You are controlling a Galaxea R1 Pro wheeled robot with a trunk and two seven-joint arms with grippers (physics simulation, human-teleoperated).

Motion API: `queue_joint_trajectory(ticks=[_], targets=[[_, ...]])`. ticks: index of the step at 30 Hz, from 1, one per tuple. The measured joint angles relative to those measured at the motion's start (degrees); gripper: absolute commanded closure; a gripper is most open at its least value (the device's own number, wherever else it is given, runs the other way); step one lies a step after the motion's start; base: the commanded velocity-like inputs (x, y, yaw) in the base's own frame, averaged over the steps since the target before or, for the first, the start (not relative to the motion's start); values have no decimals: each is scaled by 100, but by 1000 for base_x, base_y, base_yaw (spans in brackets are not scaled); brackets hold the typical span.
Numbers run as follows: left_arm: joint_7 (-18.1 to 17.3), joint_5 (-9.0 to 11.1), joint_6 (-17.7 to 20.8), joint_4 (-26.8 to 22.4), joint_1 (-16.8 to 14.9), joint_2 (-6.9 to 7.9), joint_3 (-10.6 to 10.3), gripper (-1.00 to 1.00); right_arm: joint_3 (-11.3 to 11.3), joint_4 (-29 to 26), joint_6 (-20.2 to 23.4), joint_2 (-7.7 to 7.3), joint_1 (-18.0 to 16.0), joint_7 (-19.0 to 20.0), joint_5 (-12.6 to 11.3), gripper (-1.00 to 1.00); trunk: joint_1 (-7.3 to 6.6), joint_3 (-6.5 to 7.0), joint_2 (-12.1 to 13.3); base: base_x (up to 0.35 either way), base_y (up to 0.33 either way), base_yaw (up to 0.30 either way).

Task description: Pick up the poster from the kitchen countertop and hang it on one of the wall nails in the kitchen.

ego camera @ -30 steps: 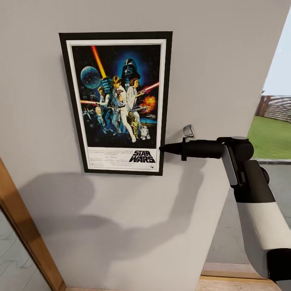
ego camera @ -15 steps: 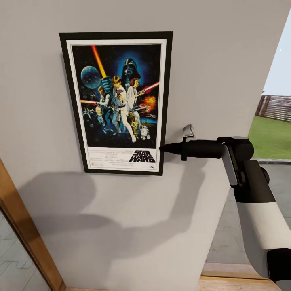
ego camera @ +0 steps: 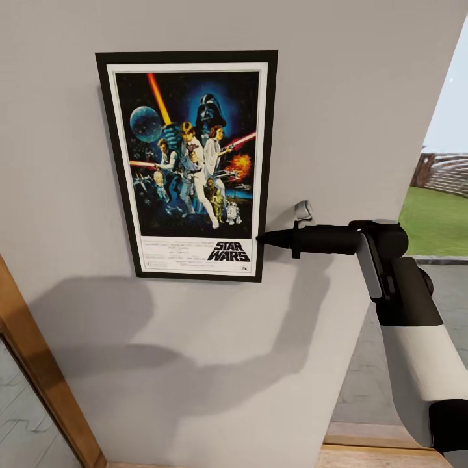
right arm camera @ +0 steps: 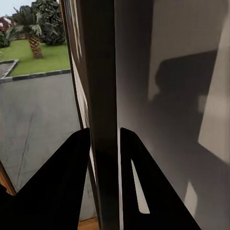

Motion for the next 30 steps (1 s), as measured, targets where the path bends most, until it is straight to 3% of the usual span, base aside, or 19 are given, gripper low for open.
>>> queue_joint_trajectory(ticks=[6, 8, 30], targets=[[0, 0, 0, 0, 0, 0, 0, -100, 0, 0, 2, 0, 0, 1, 2, 100, -2, 0, 0, 156, 0, 0], [-1, 4, 0, -1, 2, 1, -2, -100, -2, -7, 32, -1, -1, 73, -96, 100, -3, 0, -6, 59, 0, 0], [-1, 4, 1, -1, 4, 8, -2, -100, 1, -43, 79, 0, 0, 97, -122, 100, -3, -1, -7, 6, 0, 0]])
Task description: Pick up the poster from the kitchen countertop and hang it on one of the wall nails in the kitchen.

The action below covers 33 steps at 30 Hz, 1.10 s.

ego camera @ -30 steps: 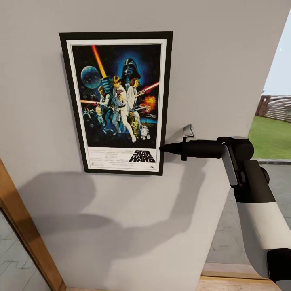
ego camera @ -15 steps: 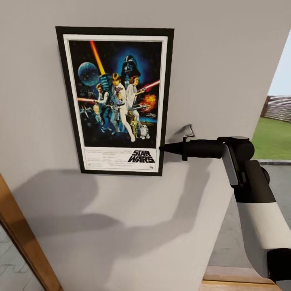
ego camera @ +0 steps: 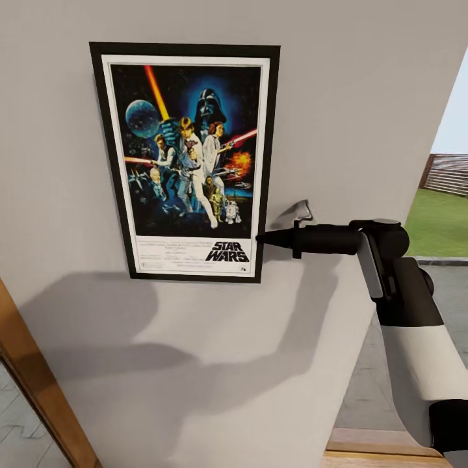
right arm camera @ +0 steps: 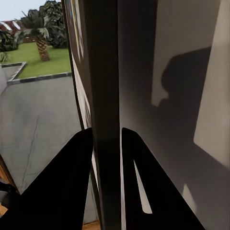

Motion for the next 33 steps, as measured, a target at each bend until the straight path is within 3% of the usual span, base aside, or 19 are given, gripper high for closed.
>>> queue_joint_trajectory(ticks=[33], targets=[[2, -5, -3, 2, -4, 1, 2, -100, 5, 39, -78, 2, 0, -32, 32, 100, 3, 2, 5, -8, 0, 0]])
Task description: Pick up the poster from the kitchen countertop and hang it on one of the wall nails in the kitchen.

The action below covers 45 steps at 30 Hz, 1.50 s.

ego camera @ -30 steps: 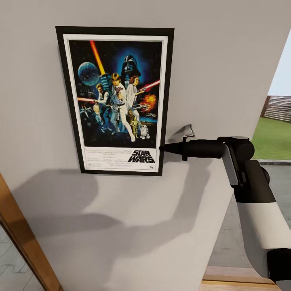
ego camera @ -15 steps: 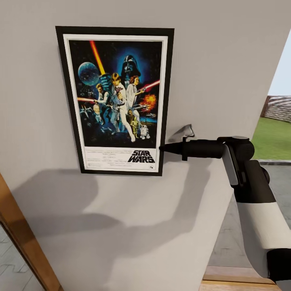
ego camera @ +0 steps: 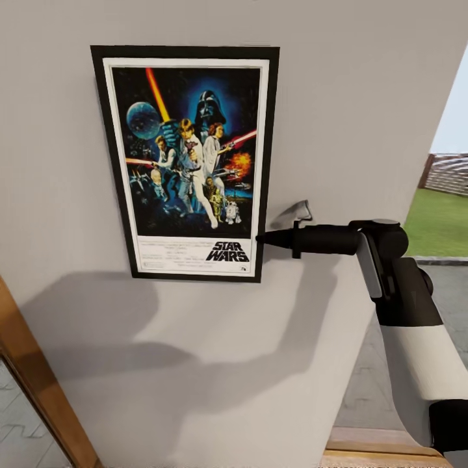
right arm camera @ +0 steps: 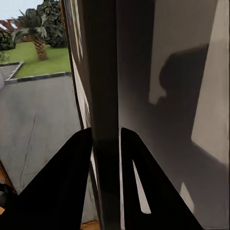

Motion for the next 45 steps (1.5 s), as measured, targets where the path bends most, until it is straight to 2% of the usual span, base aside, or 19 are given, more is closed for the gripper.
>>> queue_joint_trajectory(ticks=[2, 11, 45], targets=[[0, 2, 0, 0, 0, 2, -1, -100, 0, 4, -3, -2, 1, -65, 91, 100, 1, 0, 2, -80, 0, 0], [-1, 1, 3, 0, 0, 48, -1, -100, 2, 4, 2, -2, 1, -63, 89, 100, 0, -1, 2, -21, 0, 0], [0, 1, 4, 1, 2, 53, -1, -100, -6, 4, 0, -2, 1, -63, 89, 100, 0, -1, 2, 0, 0, 0]])
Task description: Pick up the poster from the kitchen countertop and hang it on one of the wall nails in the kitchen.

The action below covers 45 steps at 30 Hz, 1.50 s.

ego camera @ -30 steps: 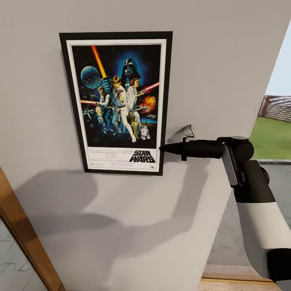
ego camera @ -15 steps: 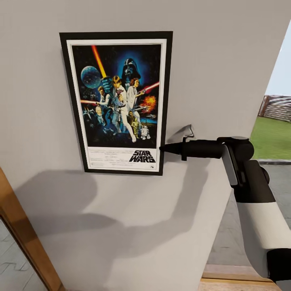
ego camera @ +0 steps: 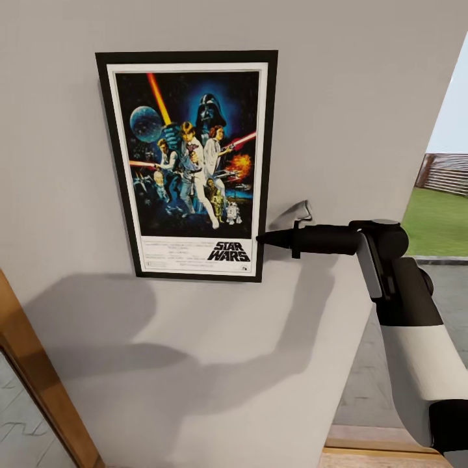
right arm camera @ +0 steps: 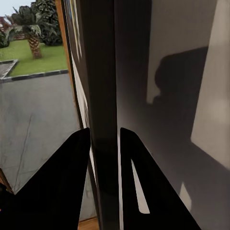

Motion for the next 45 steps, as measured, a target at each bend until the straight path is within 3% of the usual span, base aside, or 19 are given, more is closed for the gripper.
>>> queue_joint_trajectory(ticks=[23, 45], targets=[[0, 0, 0, -1, -2, 0, 0, -100, 0, -17, 7, 0, 0, 0, -1, 100, 0, 0, 0, 0, 13, 0], [-5, 4, 0, 1, 0, 44, -2, -100, -1, -111, 32, -1, 0, 69, -101, 100, -3, 0, -6, 34, 102, 0]])
